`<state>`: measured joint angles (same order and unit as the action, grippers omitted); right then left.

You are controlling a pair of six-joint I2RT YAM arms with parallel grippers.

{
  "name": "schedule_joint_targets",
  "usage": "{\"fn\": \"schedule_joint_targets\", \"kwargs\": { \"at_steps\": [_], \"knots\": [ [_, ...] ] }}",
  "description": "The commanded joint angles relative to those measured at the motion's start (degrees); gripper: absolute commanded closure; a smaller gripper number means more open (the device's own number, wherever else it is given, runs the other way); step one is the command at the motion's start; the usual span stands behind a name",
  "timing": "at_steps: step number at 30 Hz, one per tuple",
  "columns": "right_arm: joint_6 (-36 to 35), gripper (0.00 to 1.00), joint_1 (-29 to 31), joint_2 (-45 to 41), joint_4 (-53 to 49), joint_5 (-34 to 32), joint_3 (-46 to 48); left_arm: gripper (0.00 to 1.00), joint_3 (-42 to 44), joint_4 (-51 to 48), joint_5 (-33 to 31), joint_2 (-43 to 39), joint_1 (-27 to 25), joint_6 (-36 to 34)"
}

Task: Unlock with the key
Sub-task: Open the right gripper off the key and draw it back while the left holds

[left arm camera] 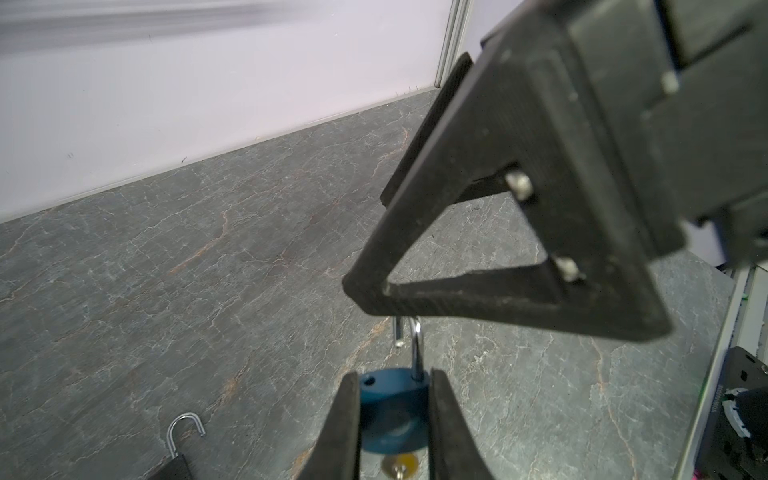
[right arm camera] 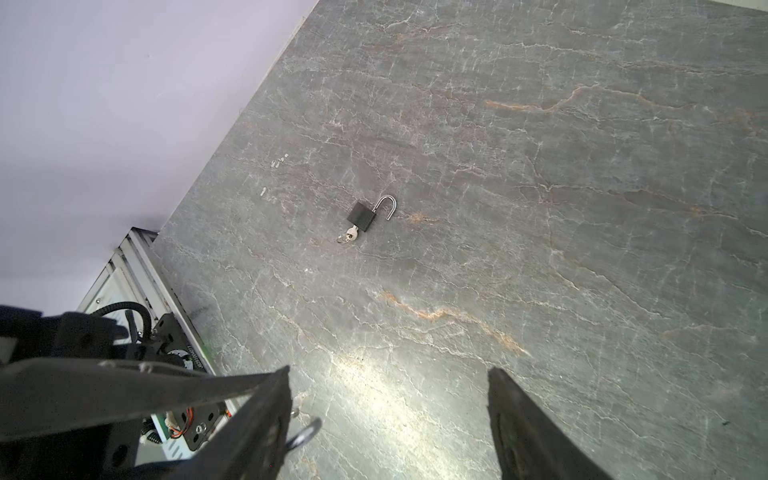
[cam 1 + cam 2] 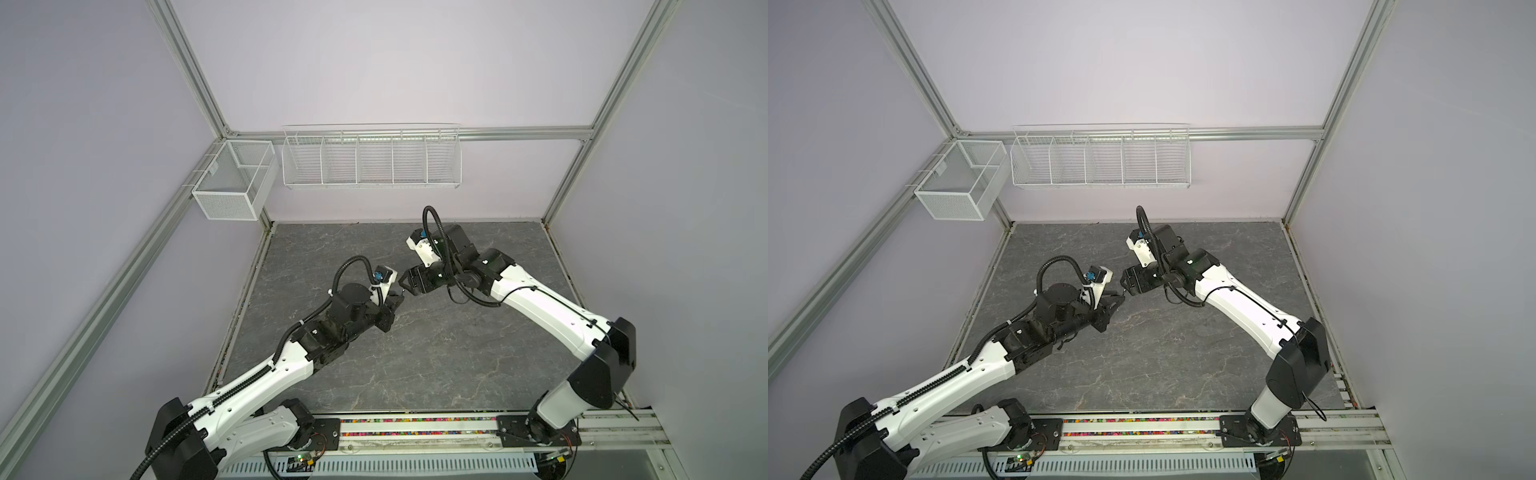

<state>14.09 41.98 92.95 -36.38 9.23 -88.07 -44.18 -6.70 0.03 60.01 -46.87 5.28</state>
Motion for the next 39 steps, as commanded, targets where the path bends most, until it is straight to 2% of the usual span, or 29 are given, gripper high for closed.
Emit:
{"fn": "schedule_joint_targets", "kwargs": {
  "at_steps": [1,24,30,39],
  "knots": [
    [-2.29,0.24,-0.43,0.92,-2.49,-1.24,-0.99,1.0,-0.53,1.64,-0.06,-0.02,0.21,-1.52],
    [-2.51,0.23,-1.63,-5.47,-0.7,0.15,6.16,1.0,-1.04,2.31,-0.3,0.78,0.21,-0.93],
    [-1.56,0.23,-1.94,-7.67,2.38,3.5,8.85,1.0,-1.23,2.22,-0.33,1.11,0.2,-0.58],
    [-1.27,0.23,-2.64,-9.54,1.9,0.89,11.05,1.0,-1.77,1.52,-0.72,1.45,0.2,0.13]
  ]
}}
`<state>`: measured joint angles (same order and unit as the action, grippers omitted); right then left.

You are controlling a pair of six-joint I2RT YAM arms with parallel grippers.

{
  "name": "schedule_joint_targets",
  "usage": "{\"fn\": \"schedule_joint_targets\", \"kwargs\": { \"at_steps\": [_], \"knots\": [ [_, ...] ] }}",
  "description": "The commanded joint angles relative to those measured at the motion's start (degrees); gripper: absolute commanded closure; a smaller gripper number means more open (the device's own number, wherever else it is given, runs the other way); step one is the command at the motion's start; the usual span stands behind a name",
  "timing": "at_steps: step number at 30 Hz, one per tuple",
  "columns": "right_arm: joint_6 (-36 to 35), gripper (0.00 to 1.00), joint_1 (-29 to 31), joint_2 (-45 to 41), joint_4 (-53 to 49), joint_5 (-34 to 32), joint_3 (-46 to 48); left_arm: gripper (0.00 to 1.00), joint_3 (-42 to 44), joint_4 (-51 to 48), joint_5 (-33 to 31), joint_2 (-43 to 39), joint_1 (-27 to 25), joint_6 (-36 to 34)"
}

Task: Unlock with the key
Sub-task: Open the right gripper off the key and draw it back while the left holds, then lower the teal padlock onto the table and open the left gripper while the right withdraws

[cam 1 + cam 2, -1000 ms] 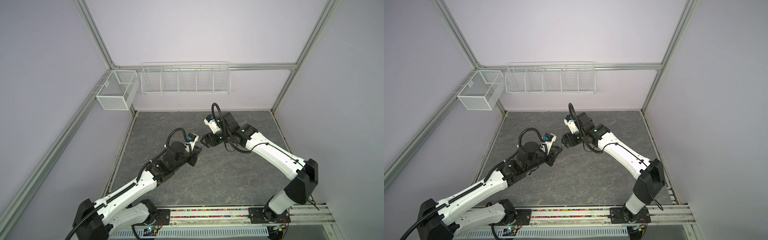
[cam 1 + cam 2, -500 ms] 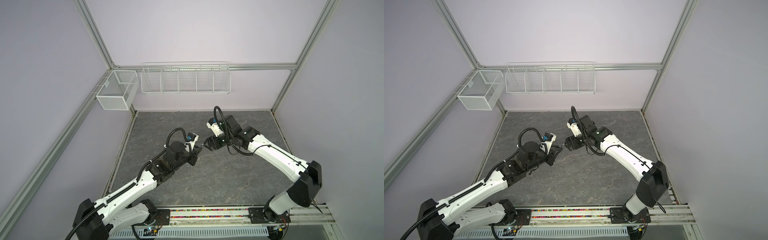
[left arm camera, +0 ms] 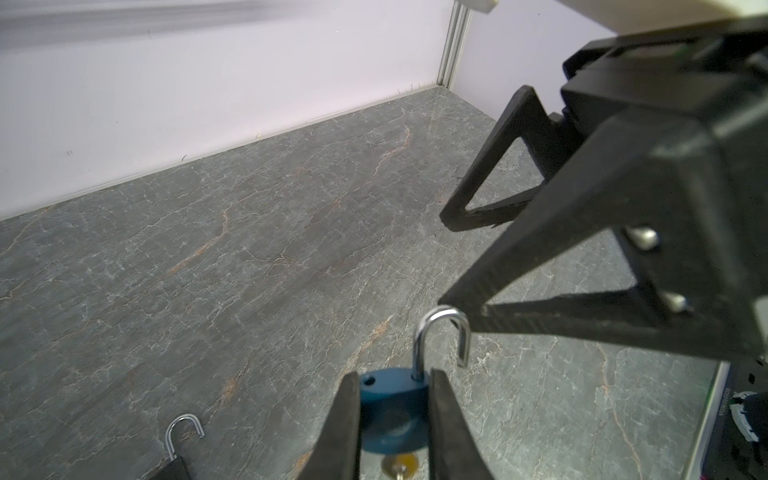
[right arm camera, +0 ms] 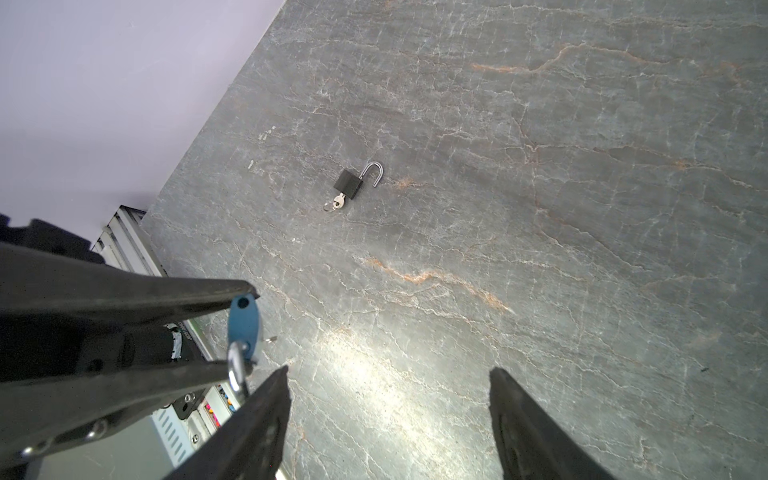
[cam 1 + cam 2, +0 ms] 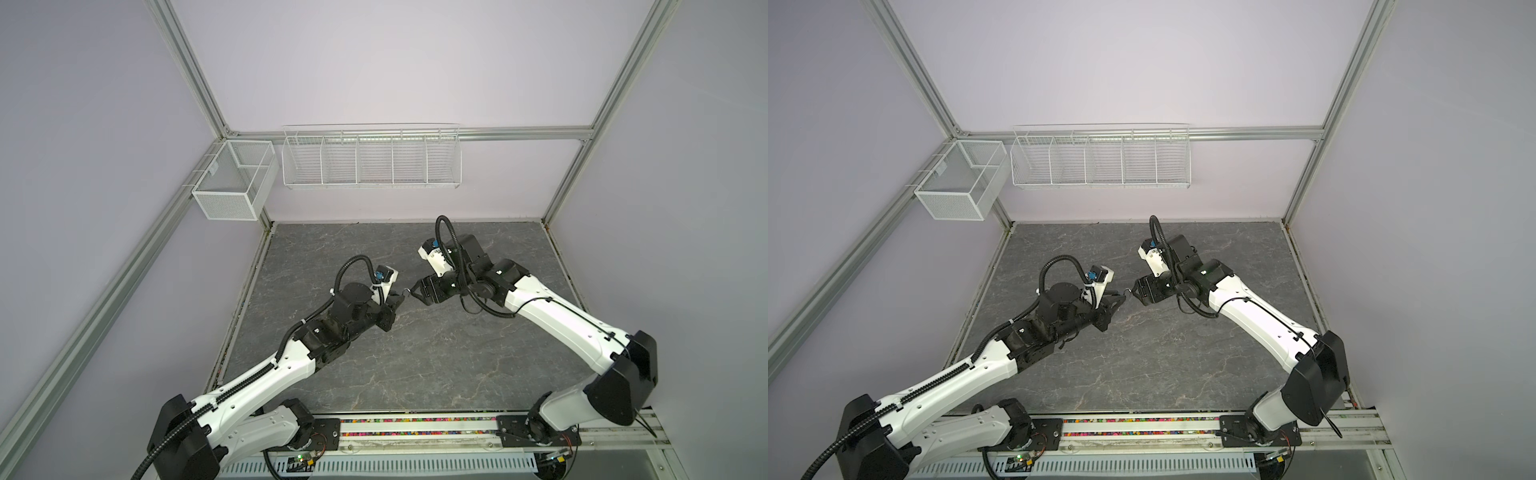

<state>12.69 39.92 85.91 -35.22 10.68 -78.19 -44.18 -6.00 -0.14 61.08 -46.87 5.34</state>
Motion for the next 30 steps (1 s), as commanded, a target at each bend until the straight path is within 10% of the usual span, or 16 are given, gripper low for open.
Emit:
{"fn": "schedule_joint_targets", "kwargs": {
  "at_steps": [1,17,30],
  "knots": [
    [0.25,0.23,-0.72,-3.19,0.71,-1.52,1.61,1.0,-1.95,0.7,-0.77,0.56,0.14,0.68],
    [11.63,0.2,-14.86,-18.54,6.86,-9.39,22.24,1.0,-15.92,-9.21,-7.51,21.22,-10.12,26.58],
    [20.6,0.2,-17.44,-17.96,14.74,-9.68,32.86,1.0,-25.31,-23.03,-11.26,38.94,-10.89,32.94]
  ]
}}
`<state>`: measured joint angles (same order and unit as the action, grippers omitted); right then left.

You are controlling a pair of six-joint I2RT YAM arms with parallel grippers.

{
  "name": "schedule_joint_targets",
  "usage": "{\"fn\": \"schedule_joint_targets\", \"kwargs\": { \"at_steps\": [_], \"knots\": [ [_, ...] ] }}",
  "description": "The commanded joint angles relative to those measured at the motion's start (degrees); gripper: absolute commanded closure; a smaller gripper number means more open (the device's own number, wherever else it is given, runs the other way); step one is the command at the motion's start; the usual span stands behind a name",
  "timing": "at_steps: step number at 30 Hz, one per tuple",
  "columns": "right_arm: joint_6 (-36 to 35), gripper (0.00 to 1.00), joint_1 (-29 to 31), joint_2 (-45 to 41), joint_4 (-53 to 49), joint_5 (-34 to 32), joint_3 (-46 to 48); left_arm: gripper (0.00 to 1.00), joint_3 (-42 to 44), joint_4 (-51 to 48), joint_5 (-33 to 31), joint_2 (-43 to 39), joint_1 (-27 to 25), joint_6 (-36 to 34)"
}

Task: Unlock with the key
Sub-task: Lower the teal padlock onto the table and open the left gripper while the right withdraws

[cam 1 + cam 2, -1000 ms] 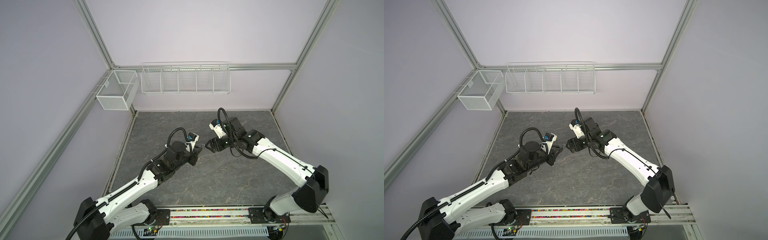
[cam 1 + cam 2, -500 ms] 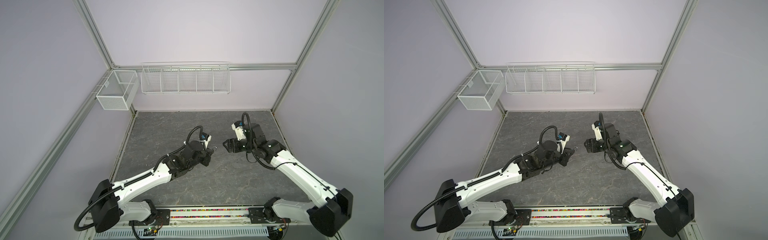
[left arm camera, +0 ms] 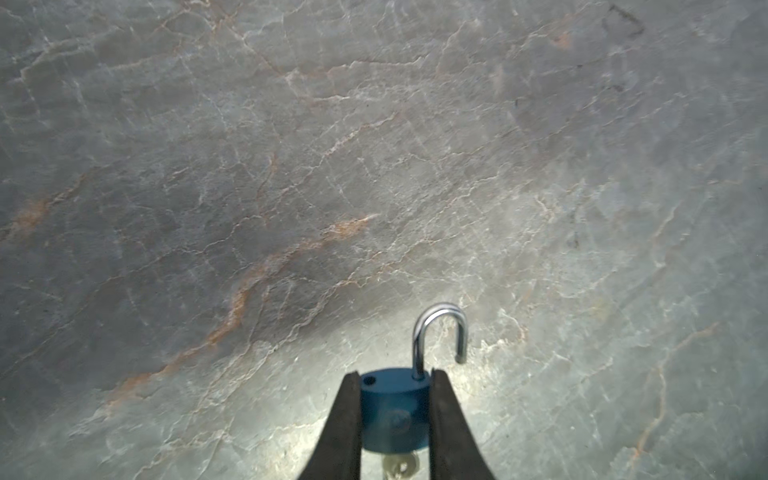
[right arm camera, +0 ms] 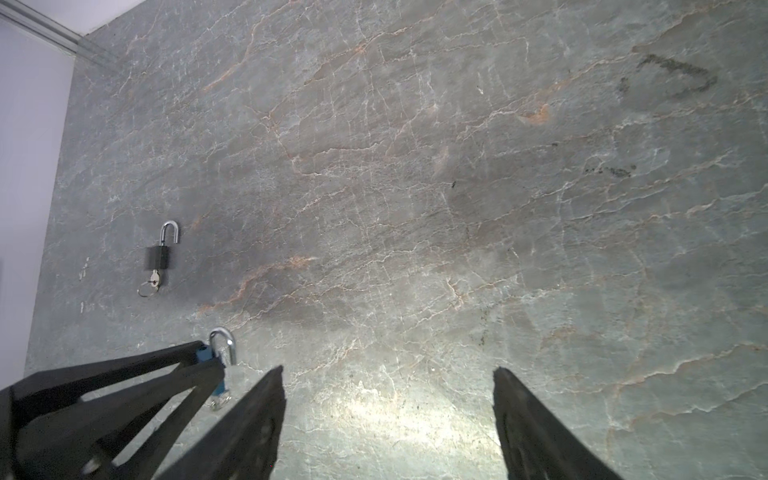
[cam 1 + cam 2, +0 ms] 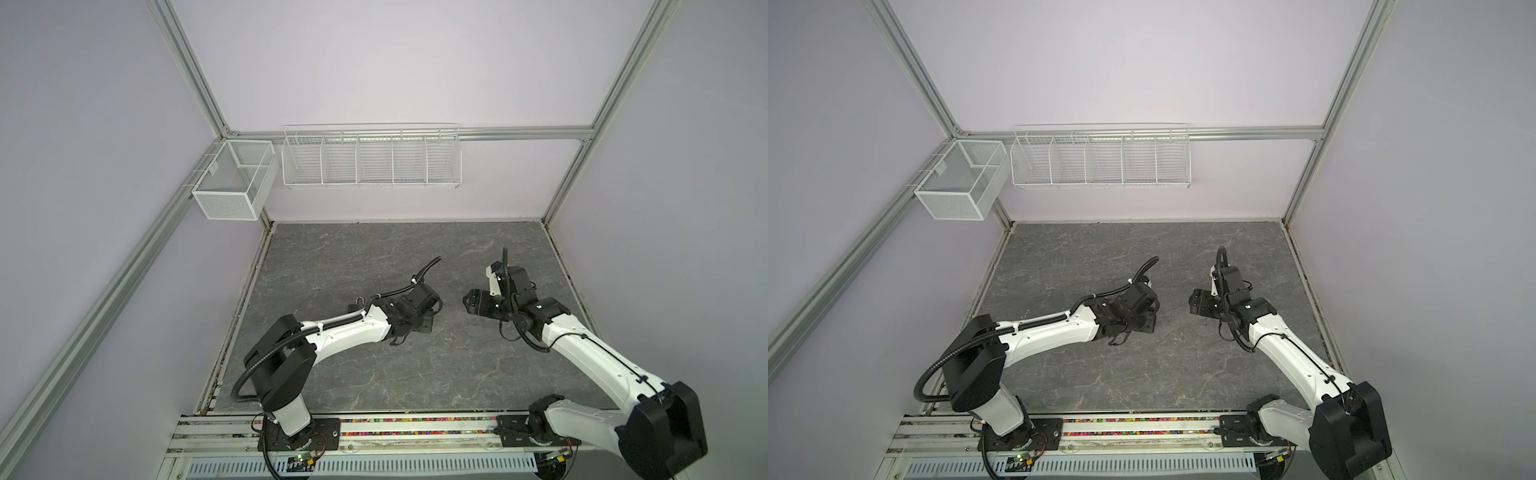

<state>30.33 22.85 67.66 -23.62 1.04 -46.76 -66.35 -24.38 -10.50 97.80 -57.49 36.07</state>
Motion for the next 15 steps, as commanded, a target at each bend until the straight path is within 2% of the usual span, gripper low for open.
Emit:
{"fn": "schedule_joint_targets", "kwargs": {
  "at_steps": [1,15],
  "knots": [
    [3.05,0.2,-0.42,0.22,3.39,-0.15,1.87,1.0,-3.83,-4.89,-0.31,3.41,-0.25,2.26],
    [4.27,0.2,-4.26,1.45,6.01,3.26,4.58,1.0,-7.12,-7.34,-0.84,11.57,-0.29,3.67]
  ]
}}
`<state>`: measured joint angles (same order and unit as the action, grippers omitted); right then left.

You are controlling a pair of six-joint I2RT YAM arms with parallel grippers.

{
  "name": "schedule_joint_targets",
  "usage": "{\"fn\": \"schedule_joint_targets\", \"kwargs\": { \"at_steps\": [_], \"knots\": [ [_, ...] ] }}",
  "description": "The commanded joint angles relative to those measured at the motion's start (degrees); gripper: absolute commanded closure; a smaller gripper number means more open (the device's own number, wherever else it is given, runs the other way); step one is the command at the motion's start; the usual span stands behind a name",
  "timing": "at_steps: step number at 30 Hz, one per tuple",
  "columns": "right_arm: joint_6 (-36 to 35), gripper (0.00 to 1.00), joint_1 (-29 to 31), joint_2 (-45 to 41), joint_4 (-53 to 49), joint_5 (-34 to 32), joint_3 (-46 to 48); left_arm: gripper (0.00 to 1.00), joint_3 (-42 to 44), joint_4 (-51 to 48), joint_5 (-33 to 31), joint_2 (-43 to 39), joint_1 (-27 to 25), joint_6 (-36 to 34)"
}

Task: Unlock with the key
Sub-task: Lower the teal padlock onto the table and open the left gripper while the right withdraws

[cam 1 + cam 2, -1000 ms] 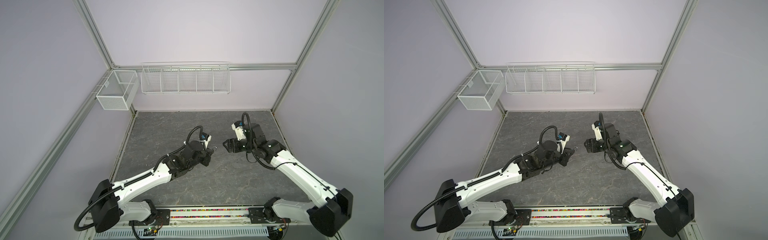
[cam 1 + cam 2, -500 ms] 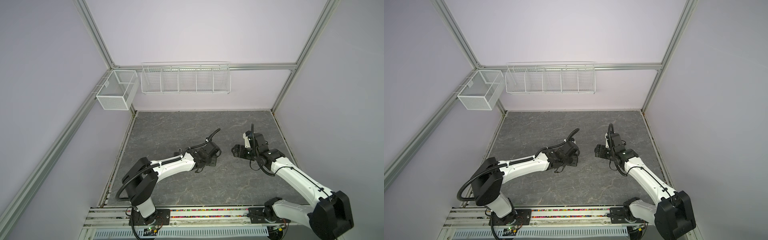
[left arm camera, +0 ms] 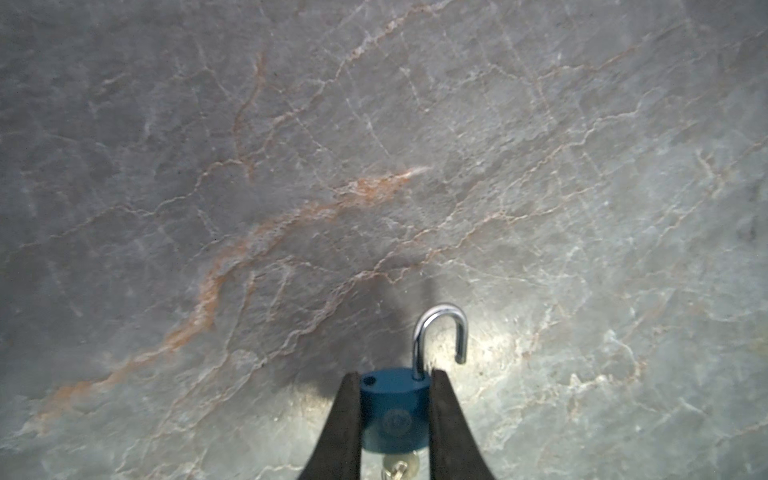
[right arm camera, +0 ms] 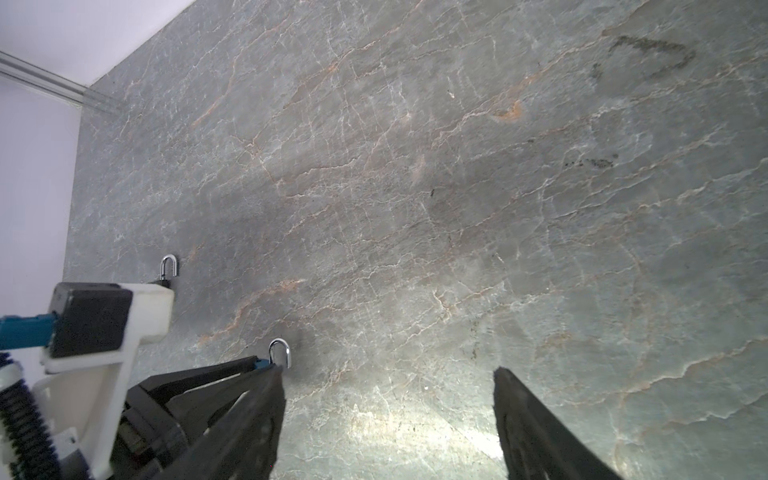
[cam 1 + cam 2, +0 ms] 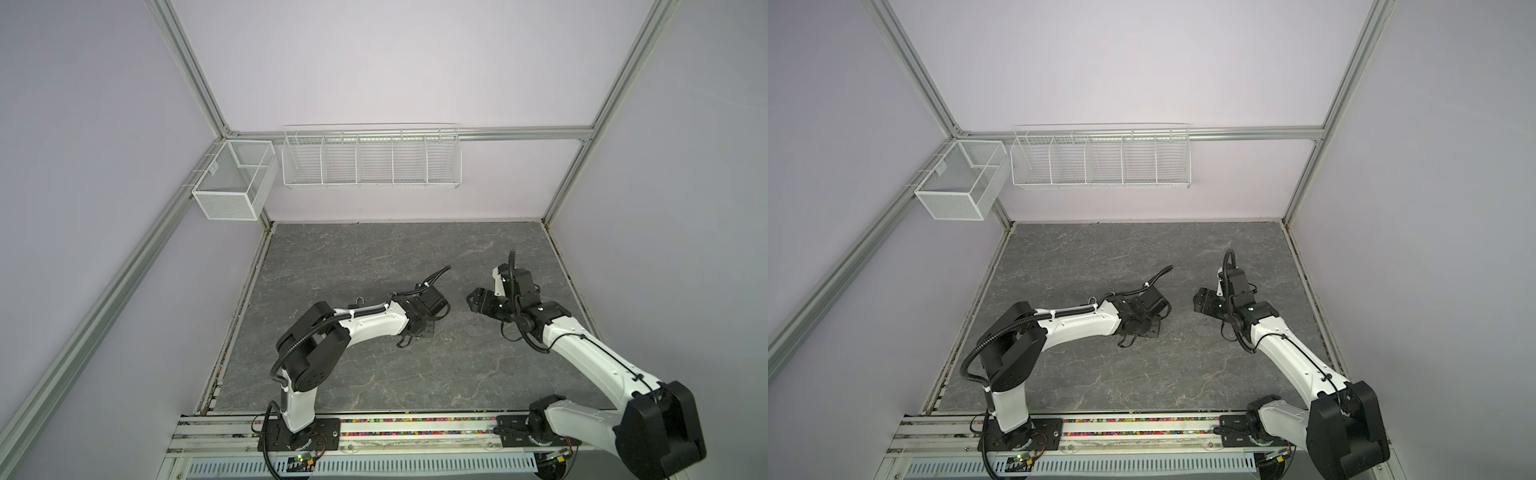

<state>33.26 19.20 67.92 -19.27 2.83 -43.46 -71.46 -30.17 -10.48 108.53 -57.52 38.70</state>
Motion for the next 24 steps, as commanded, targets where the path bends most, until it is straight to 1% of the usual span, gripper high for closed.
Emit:
{"fn": "schedule_joint_targets", "kwargs": {
  "at_steps": [1,6,15,17,19,24],
  "knots": [
    [1.43,0.2,-0.75,1.62,2.0,1.84,1.2,1.0,-2.1,-1.62,-0.92,1.14,-0.23,1.04],
    [2.08,0.2,-1.2,3.34,3.4,3.47,0.93,1.0,-2.67,-2.7,-2.1,2.36,-0.23,1.6],
    [1.98,0.2,-1.64,4.55,3.18,3.58,0.6,1.0,-2.42,-2.64,-2.56,3.54,-0.16,2.87],
    [2.15,0.2,-1.64,4.16,3.27,3.37,0.9,0.95,-2.37,-2.52,-2.33,3.73,-0.15,2.96],
    [2.08,0.2,-1.73,4.04,3.4,3.25,1.02,0.92,-2.45,-2.61,-2.15,3.9,-0.14,3.05],
    [2.08,0.2,-2.04,4.09,3.27,3.54,0.92,0.82,-1.61,-1.85,-2.18,2.92,0.12,3.09]
  ]
}}
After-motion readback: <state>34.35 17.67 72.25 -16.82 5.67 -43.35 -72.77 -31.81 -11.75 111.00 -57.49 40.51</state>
